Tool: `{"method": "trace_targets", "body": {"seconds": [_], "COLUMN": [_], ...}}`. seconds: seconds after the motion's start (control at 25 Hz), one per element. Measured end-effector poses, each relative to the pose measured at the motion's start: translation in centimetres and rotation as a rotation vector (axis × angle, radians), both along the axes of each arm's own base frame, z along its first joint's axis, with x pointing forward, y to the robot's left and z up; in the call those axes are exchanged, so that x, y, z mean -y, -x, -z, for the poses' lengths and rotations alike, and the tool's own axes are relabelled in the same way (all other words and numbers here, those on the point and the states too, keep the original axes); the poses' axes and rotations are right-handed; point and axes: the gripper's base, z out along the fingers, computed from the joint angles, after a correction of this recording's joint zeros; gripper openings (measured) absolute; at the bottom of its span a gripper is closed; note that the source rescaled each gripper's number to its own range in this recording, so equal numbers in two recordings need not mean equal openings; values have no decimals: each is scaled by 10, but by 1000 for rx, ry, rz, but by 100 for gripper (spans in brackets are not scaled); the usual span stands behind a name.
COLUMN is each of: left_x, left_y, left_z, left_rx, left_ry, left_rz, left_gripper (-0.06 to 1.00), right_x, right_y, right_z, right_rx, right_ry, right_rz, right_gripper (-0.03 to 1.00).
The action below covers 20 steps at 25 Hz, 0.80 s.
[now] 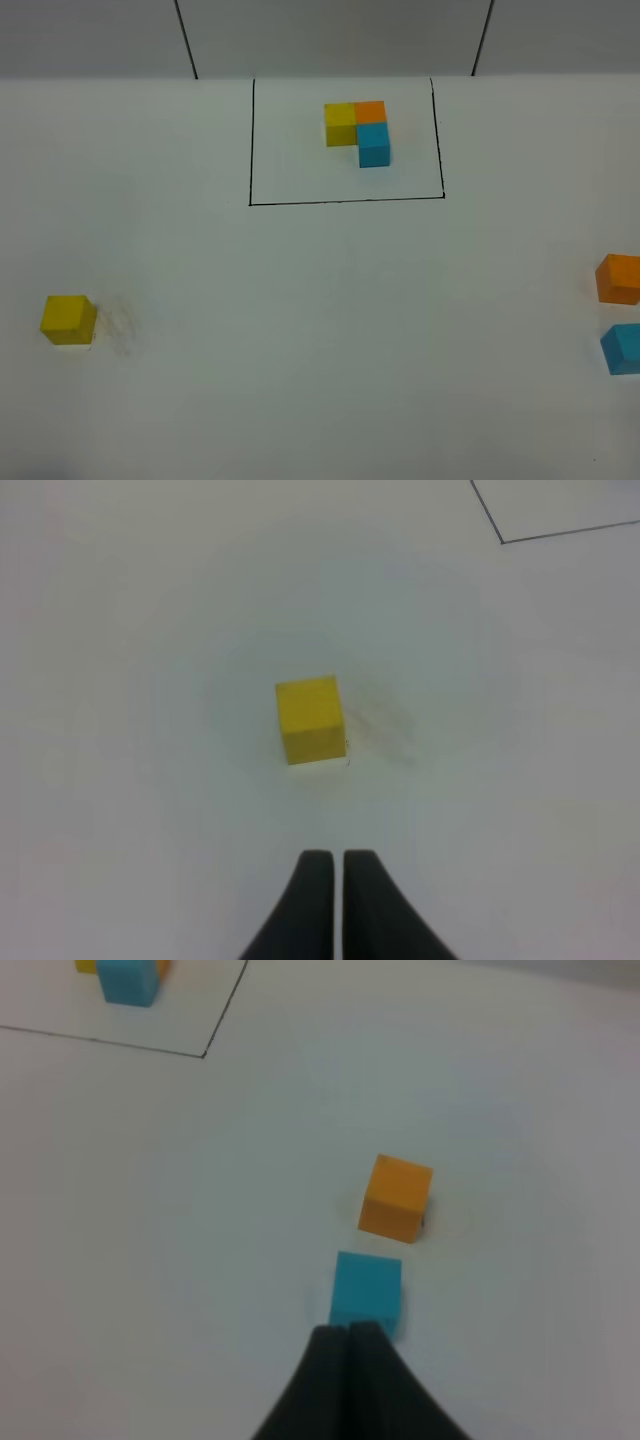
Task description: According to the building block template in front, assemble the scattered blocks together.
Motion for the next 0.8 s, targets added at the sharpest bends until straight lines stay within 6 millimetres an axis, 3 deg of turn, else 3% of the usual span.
{"method": "trace_targets", "body": {"seconds": [0.8], "left_x": [0], "left_y": [0], "left_z": [0], "left_rx": [0], "left_ry": [0], "left_rz": [0], "left_gripper": [0], "right_x": [0], "right_y": [0], "right_z": [0], "right_rx": [0], "right_ry": [-1], "right_rz": [-1], "right_gripper": [0]}}
